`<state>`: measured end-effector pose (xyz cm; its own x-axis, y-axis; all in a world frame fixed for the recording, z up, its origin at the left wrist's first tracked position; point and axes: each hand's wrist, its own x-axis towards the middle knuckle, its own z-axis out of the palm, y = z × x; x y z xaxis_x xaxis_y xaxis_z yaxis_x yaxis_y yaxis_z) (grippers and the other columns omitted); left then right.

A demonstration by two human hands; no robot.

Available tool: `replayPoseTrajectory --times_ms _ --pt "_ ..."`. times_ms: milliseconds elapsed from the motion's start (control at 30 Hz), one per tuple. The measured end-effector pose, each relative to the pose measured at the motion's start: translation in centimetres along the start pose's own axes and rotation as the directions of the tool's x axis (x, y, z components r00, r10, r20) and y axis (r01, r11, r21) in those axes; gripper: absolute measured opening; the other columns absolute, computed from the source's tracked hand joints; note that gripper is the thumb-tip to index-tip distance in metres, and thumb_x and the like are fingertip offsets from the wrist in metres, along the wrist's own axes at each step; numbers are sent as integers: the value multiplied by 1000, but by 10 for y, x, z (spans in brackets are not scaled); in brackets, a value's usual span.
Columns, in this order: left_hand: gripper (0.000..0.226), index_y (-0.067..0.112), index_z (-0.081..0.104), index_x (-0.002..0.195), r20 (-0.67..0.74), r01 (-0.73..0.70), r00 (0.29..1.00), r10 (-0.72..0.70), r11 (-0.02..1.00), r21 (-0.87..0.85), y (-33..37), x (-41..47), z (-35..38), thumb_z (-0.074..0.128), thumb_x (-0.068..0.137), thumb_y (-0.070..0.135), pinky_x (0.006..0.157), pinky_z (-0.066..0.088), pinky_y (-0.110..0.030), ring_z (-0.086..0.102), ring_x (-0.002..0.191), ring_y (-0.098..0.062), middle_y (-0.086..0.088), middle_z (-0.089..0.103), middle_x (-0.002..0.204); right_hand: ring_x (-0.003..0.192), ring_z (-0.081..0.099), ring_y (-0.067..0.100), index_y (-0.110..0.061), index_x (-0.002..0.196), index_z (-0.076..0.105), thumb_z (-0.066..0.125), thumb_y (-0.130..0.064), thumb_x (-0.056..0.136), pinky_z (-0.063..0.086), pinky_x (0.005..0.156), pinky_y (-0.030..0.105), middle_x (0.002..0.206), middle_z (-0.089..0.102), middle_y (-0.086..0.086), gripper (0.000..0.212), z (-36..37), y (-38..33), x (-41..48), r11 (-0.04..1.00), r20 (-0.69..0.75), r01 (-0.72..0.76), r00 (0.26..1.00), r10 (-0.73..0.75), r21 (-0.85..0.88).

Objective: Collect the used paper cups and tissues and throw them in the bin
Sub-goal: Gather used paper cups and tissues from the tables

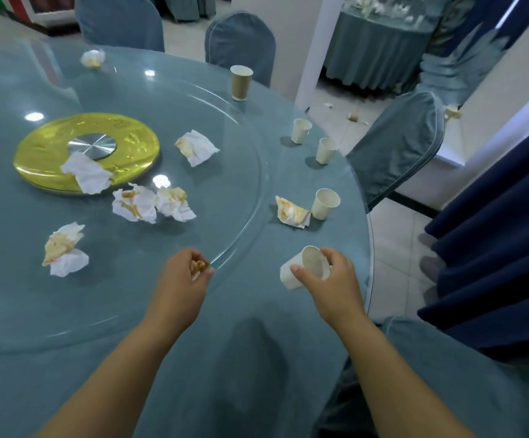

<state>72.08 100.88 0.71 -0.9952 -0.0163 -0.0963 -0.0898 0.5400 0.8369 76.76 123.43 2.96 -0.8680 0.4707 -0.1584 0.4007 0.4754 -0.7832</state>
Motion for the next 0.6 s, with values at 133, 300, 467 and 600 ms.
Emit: replayPoseTrajectory --times_ms 133,300,467,600 --pt "25 26 50 80 74 26 997 -21 997 -76 21 25 23 58 91 6 54 48 -27 61 66 -14 -5 61 76 101 49 13 -18 128 49 75 -38 77 38 83 27 121 44 -3 61 -19 6 49 1000 -46 -2 999 3 24" --pt "13 28 58 93 36 18 999 -18 1000 1 48 62 60 59 92 15 54 41 -18 56 59 -8 -1 64 72 102 48 11 -17 127 49 77 -34 76 40 88 27 124 44 -1 60 -41 16 129 996 -103 35 994 -26 78" --pt "22 38 55 84 -72 94 993 -92 995 23 78 90 110 60 91 17 57 37 -19 56 66 -6 5 62 73 100 42 6 -19 129 47 78 -34 76 31 83 17 120 39 -7 63 -58 22 216 987 -39 144 989 -142 68" --pt "16 34 57 89 -122 170 979 -165 985 32 98 99 145 60 91 19 56 34 -15 55 68 -1 7 61 74 99 37 2 -18 134 44 77 -37 76 26 81 11 127 39 -5 69 -65 27 263 969 88 239 969 -233 -64"
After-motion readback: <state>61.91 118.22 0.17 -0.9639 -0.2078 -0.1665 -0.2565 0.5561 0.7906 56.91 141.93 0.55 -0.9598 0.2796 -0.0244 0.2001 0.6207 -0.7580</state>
